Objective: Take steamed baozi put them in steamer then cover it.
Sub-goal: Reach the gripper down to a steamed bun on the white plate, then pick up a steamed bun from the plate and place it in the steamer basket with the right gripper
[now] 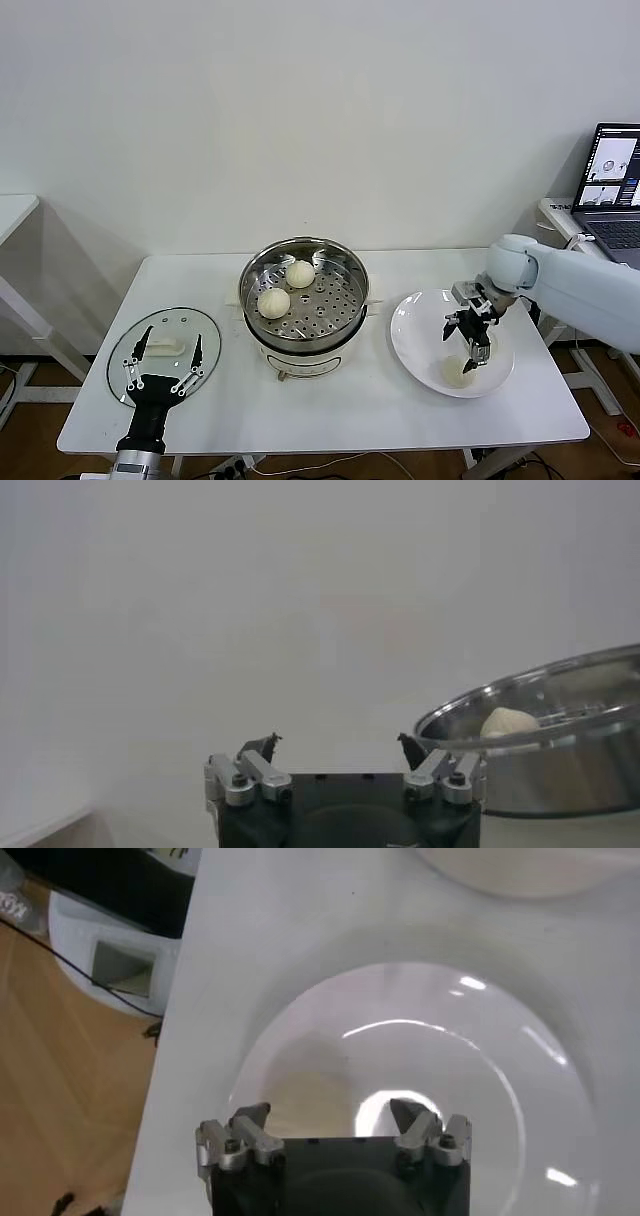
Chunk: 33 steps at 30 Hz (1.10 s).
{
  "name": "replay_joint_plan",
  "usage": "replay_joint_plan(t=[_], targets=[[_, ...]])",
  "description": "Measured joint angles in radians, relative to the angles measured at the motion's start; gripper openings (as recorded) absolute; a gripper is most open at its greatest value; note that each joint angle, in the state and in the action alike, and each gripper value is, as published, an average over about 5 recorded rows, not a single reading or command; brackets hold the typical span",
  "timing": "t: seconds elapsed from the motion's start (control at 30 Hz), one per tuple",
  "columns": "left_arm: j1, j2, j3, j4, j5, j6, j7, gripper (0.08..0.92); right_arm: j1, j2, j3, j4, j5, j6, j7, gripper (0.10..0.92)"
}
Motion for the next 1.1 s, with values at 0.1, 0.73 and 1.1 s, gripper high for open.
replay_joint_plan(t=[0.1, 0.73, 1.1], targets=[[0.001, 0.000, 0.000, 0.002, 0.001, -0.003, 0.000, 0.823, -0.022, -0.004, 0.010, -0.004, -0.005, -0.004, 0.011, 0.823], [0.001, -0.001, -0.009, -0.008, -0.001, 0.005, -0.002, 0.823, -0.100, -0.009, 0.071, -0.041, -0.013, -0.014, 0.041, 0.650], [0.002, 0.008, -0.004, -0.014, -0.001, 0.007, -0.005, 0.823, 0.016, 0.012, 0.095, -0.015, -0.009, 0.033, 0.004, 0.636]])
